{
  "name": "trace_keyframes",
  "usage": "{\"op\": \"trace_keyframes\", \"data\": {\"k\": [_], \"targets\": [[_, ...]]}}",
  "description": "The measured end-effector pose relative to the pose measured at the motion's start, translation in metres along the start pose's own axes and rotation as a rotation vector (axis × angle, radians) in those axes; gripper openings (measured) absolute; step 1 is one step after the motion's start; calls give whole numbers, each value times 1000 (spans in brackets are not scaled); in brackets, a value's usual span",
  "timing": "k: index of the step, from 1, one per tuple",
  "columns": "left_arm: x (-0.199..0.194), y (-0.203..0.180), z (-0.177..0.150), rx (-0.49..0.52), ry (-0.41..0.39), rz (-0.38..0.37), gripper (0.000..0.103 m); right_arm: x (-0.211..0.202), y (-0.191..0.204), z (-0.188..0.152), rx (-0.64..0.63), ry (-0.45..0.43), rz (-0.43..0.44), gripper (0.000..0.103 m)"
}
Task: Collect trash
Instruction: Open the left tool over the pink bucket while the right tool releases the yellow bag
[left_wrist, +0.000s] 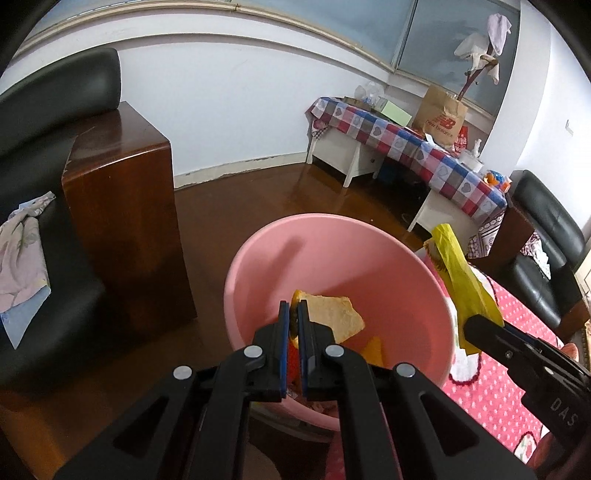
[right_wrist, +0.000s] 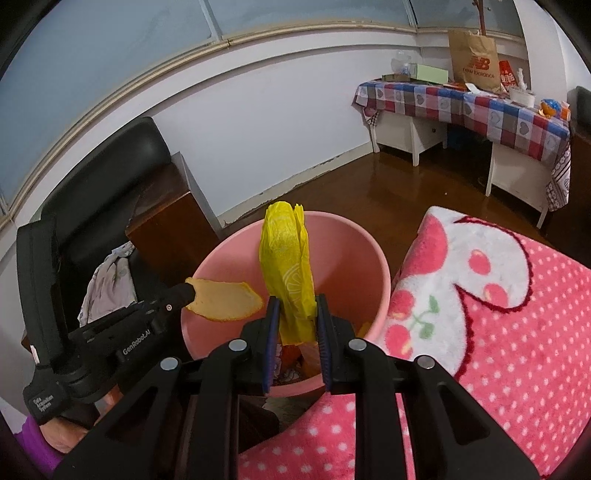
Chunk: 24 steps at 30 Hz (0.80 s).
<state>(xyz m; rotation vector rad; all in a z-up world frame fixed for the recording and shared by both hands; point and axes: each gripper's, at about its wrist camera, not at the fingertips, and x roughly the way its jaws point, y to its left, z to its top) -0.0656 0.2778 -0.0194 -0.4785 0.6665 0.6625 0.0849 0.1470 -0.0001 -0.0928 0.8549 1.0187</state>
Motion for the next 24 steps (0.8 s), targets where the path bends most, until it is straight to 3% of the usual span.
{"op": "trace_keyframes", "data": {"k": [24], "targets": [[17, -14, -3, 50, 20, 21, 4, 32, 0, -7, 20, 74, -1, 20]]}}
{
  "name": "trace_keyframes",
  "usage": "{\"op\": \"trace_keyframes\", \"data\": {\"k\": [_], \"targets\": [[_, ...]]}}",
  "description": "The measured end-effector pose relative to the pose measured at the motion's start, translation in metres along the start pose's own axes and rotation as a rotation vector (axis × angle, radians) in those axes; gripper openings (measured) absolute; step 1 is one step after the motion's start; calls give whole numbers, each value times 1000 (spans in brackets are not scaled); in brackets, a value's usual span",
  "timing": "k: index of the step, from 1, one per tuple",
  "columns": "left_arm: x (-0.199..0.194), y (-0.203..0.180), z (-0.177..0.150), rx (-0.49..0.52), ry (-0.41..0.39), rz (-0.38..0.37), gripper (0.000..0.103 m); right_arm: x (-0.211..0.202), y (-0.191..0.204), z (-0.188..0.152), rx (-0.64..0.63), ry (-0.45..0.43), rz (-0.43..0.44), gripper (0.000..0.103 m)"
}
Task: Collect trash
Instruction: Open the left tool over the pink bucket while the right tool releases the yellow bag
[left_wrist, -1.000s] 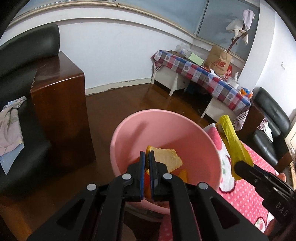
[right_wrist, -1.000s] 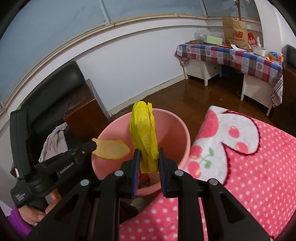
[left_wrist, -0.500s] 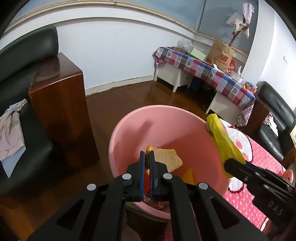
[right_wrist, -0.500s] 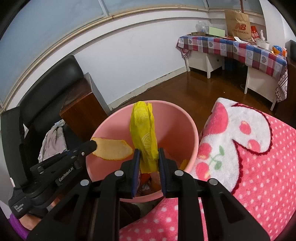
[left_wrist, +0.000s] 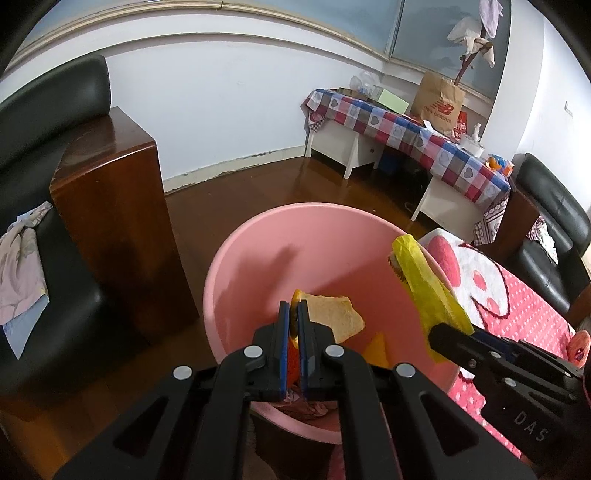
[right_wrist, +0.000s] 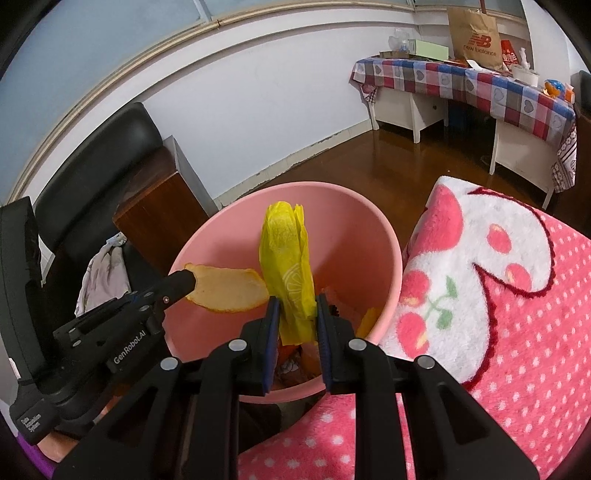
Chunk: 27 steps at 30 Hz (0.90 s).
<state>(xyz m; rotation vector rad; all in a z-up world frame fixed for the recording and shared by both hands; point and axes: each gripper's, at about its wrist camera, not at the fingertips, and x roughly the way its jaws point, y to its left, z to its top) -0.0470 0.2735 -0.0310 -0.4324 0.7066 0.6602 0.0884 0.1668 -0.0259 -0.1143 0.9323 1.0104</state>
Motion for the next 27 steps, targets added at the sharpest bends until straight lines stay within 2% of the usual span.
{"op": "trace_keyframes", "data": {"k": [27], "targets": [[15, 4, -2, -17, 28, 21, 4, 14, 6, -1, -10, 20, -1, 20]]}}
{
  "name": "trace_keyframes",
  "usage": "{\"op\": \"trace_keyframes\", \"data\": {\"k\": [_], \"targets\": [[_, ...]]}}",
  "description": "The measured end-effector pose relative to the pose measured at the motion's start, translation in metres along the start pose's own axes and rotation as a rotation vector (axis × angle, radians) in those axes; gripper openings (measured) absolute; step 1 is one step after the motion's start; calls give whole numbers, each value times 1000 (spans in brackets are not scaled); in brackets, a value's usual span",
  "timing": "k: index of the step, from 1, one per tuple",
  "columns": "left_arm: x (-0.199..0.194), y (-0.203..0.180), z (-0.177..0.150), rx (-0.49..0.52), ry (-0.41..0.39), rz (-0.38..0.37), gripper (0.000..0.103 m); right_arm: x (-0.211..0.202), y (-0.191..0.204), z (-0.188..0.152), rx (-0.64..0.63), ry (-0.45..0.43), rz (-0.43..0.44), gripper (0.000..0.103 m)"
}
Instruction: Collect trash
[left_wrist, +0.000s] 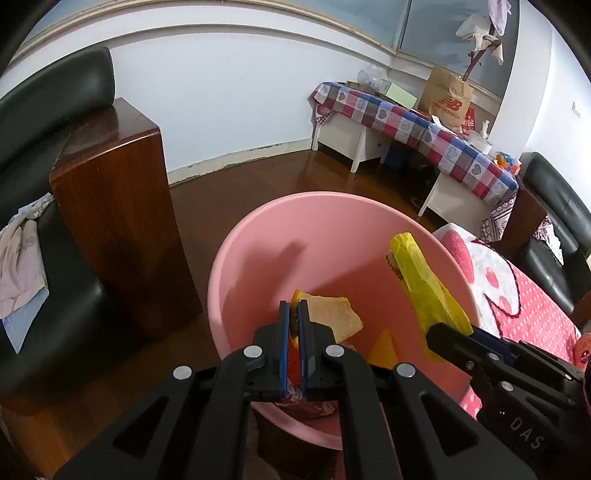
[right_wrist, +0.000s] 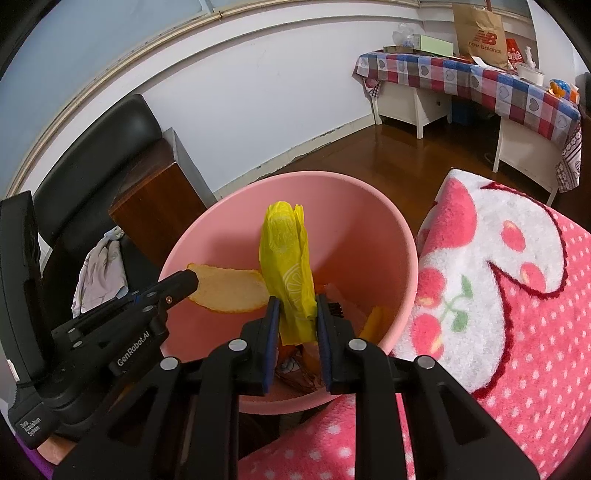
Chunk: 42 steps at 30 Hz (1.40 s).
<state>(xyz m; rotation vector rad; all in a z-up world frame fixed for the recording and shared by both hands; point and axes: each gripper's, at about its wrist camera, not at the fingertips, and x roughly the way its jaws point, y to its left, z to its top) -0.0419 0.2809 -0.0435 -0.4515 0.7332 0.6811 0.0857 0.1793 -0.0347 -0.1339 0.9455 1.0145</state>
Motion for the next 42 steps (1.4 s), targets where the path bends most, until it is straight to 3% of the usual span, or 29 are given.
{"op": "trace_keyframes", "data": {"k": [6, 11, 18, 42], "targets": [[2, 1, -2, -1, 2, 8, 7, 3, 1, 0, 2, 3, 6, 20], [2, 3, -1, -7, -7, 8, 34, 9, 1, 1, 10, 26, 0, 23], [-3, 3, 1, 2, -25, 11, 38, 6, 1, 0, 17, 19, 6, 36], [-55, -11, 1, 43, -94, -21, 40, -58, 2, -12, -8, -79, 19, 36]]}}
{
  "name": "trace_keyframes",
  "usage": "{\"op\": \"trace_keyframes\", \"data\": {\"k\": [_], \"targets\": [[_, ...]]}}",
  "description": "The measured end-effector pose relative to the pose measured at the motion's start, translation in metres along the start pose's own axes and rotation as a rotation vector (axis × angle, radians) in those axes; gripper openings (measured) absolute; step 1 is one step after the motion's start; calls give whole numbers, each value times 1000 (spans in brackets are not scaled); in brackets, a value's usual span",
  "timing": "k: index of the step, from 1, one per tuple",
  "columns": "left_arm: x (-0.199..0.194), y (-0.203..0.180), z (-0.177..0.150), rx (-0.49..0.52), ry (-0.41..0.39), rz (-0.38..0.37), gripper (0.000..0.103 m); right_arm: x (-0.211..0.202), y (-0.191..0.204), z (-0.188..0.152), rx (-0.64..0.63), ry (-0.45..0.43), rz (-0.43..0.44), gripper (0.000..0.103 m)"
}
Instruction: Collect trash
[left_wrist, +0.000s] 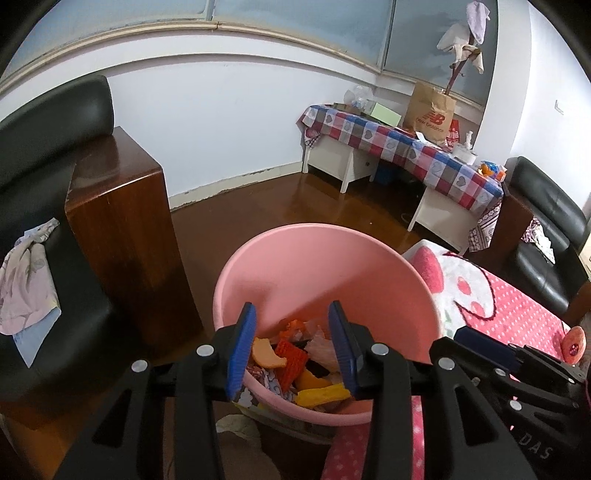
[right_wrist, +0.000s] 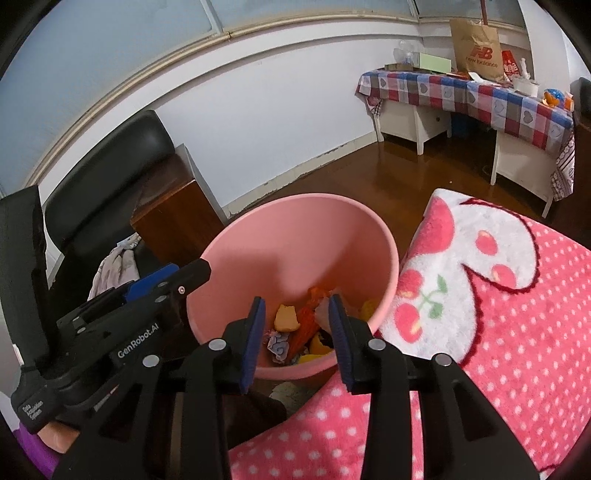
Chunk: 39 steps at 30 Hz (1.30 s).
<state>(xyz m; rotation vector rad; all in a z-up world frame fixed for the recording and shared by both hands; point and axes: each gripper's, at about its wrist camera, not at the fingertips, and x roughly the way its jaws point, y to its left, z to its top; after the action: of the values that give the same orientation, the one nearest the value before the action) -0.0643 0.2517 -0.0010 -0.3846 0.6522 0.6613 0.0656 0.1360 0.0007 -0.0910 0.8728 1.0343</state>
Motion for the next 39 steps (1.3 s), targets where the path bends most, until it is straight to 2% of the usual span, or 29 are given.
{"op": "trace_keyframes", "data": {"k": [14, 25, 39], "targets": [[-30, -13, -4, 41, -24, -12, 40, -36, -1, -17, -37, -49, -34, 36], [-39, -29, -10, 75, -9, -6, 40, -54, -14, -31, -8, -68, -41, 36], [-56, -53, -15, 164, -61, 1, 40, -68, -26, -36, 9, -87, -52, 36]]}}
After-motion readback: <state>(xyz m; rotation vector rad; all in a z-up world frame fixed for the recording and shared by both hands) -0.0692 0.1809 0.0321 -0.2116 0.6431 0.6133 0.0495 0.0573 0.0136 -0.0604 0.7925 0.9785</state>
